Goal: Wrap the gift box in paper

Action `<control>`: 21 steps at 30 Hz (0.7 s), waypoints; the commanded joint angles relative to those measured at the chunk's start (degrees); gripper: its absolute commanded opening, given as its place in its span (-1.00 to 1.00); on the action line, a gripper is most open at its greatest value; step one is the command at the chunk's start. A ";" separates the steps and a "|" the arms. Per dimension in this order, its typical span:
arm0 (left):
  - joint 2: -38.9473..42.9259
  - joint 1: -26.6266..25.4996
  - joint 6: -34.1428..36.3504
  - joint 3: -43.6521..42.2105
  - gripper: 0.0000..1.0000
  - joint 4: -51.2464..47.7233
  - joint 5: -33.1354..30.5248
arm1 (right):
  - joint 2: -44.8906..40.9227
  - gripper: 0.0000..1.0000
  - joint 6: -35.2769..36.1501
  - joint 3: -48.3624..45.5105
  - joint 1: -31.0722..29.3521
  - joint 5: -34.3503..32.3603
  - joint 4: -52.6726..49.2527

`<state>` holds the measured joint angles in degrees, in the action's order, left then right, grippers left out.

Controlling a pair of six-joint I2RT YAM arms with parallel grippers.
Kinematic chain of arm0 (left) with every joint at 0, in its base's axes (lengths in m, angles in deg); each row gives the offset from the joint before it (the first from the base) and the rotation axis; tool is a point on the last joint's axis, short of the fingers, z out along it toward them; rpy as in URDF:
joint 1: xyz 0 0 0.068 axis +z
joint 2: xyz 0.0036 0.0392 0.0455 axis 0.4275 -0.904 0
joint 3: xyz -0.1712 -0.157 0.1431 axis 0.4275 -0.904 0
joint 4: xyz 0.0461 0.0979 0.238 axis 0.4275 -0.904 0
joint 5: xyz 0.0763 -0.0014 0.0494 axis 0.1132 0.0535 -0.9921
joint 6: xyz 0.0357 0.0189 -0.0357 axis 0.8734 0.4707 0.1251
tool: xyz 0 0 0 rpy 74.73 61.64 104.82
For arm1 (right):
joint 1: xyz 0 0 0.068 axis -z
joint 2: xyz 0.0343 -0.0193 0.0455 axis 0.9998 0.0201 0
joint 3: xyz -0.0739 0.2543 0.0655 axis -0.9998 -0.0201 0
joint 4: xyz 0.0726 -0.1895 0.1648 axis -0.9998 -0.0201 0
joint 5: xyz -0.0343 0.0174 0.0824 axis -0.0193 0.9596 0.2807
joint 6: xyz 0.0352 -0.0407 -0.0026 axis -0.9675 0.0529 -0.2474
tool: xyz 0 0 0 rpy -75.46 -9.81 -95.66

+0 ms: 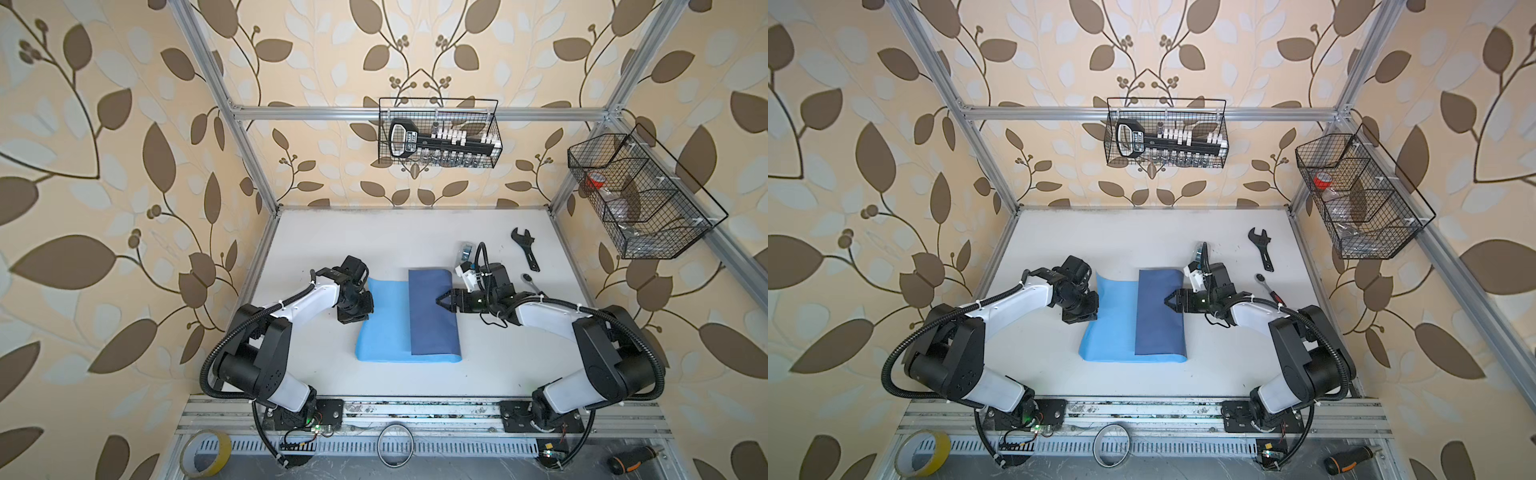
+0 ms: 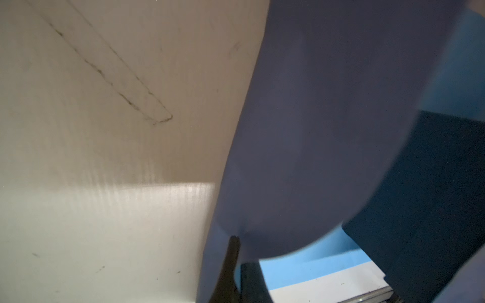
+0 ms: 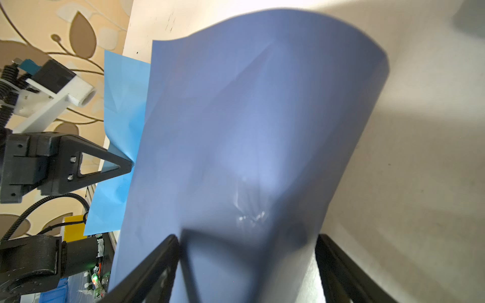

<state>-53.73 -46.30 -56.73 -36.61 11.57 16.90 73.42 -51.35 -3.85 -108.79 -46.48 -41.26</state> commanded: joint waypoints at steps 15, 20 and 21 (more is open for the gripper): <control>1.97 -13.98 -5.15 17.24 -1.00 -8.71 -5.45 | 2.66 0.64 1.35 -0.90 -0.97 -3.79 -6.20; 2.17 -16.56 -6.39 20.70 -1.00 -9.14 -4.57 | 2.50 0.64 1.44 -0.87 -0.97 -3.79 -6.32; 2.23 -16.85 -6.42 21.45 -1.00 -9.36 -4.24 | 2.48 0.64 1.44 -0.91 -0.97 -3.92 -6.35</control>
<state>-53.49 -62.19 -61.51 -18.42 4.00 12.99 73.42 -51.35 -3.85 -108.79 -46.48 -41.26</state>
